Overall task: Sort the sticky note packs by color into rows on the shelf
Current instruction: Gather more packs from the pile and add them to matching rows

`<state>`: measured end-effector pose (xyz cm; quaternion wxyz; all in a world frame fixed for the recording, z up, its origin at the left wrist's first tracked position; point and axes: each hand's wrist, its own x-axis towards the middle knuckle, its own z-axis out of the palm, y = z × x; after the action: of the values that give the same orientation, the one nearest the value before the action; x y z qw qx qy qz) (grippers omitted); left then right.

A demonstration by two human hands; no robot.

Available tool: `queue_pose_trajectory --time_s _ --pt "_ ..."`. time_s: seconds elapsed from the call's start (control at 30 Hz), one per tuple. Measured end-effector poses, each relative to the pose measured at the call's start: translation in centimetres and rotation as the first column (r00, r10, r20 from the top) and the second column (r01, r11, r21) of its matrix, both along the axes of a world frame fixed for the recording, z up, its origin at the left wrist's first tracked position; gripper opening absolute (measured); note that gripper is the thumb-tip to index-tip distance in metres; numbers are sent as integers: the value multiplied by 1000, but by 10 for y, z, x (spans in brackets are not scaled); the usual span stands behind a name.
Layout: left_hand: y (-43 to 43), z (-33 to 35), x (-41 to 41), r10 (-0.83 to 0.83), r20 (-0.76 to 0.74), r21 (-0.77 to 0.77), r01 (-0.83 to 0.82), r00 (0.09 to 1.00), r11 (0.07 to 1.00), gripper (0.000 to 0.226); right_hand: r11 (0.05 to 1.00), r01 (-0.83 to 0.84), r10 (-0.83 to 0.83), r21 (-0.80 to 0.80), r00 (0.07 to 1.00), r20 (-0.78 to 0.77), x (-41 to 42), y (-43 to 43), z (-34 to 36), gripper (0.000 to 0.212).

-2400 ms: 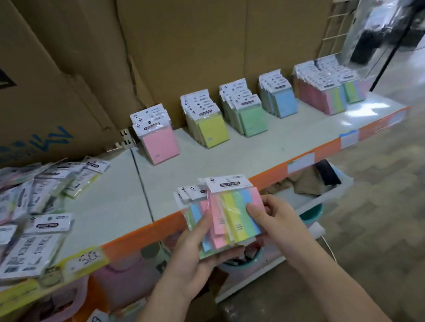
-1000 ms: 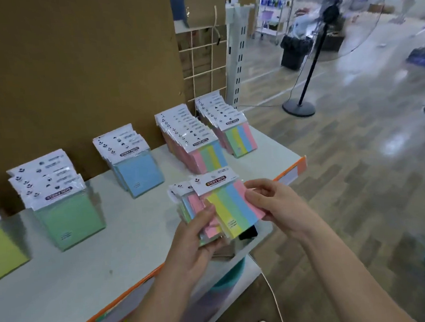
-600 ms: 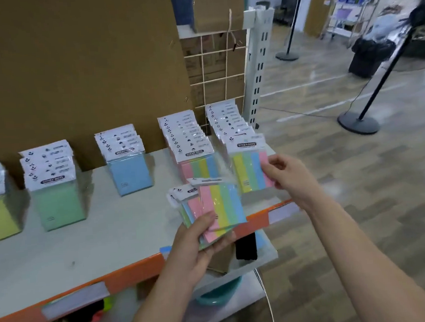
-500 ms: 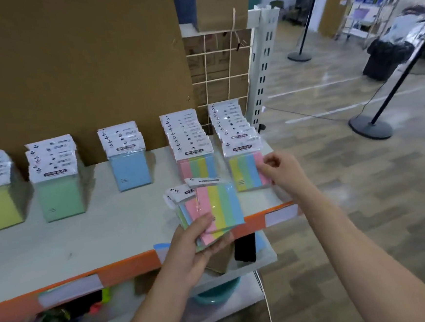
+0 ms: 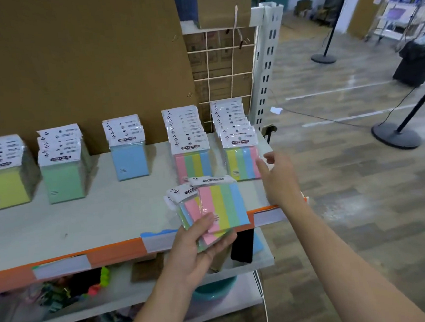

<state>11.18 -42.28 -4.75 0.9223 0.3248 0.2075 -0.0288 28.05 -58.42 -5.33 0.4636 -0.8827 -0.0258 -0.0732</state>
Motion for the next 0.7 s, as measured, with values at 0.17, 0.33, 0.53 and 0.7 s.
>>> queue_pose_trajectory --time_s 0.17,0.33,0.53,0.7 --pt "-4 3 3 26 33 46 -27 999 999 54 863 -452 501 227 823 -266 -59 -12 23 20" --pt "-3 5 10 -12 52 160 3 999 987 27 822 -499 559 276 799 -220 -48 -14 24 10" --pt "5 7 12 -13 -19 112 15 1000 994 52 974 -221 206 -53 958 -198 17 -11 6 21" --pt "10 7 11 -60 -7 89 60 998 994 55 990 -79 81 -115 997 9 8 9 -3 63"
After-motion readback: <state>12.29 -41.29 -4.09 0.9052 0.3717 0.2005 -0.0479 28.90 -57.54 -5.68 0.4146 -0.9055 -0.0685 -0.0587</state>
